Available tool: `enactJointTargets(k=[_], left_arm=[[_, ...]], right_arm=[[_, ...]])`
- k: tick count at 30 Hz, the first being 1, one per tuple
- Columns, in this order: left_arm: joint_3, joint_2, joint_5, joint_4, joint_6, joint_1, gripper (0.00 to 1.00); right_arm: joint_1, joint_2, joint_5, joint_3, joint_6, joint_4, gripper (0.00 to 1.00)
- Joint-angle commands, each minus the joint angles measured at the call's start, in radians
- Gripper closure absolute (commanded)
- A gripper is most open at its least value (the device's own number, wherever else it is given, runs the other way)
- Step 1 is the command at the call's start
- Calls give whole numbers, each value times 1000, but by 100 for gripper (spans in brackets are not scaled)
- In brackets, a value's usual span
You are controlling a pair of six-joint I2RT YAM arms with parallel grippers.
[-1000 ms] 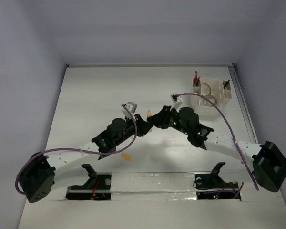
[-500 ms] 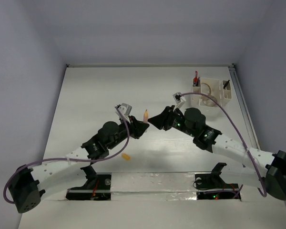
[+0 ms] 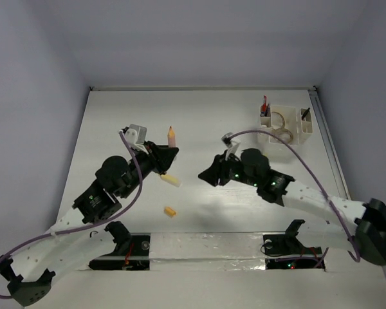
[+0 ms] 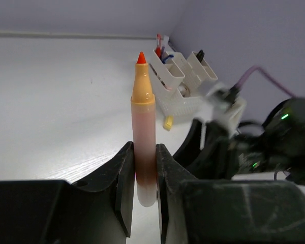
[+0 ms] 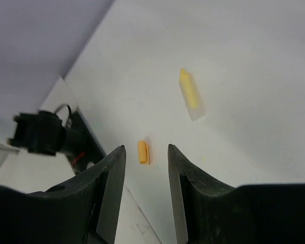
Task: Sort the stationery into containers
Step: Pick up the pen cap from the center of the board.
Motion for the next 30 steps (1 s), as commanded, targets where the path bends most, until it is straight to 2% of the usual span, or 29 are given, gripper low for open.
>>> enactJointTargets(k=[1,2,5,6,7,13,19,25,30], left_arm=[[72,-14,30,-55,48,43,100],[83,-14,61,-49,48,81,100],[86,-6,294,4,20,182,100],[86,6,355,54,-4,261,100],[86,14,454,69,-15,294,100],[98,69,658,128,-54,420,100],[83,71,690,146,-54,451,100],[84,48,664,123,-34,460,100],[75,46,647,131,-32,460,100]], right_arm=[[123,198,-44,36,-87,1,54],[145,244,-30,97,-104,-14,48],[189,411,-33,178,-119,-53,40],[199,442,-27,217,-122,-62,39],[209,468,-11,233,-124,-69,39],[298,643,6,362,-139,-128,38],[361,781,98,478,-171,-255,40],[394,852,225,561,-199,-364,43],[403,895,230,590,-207,-389,45]])
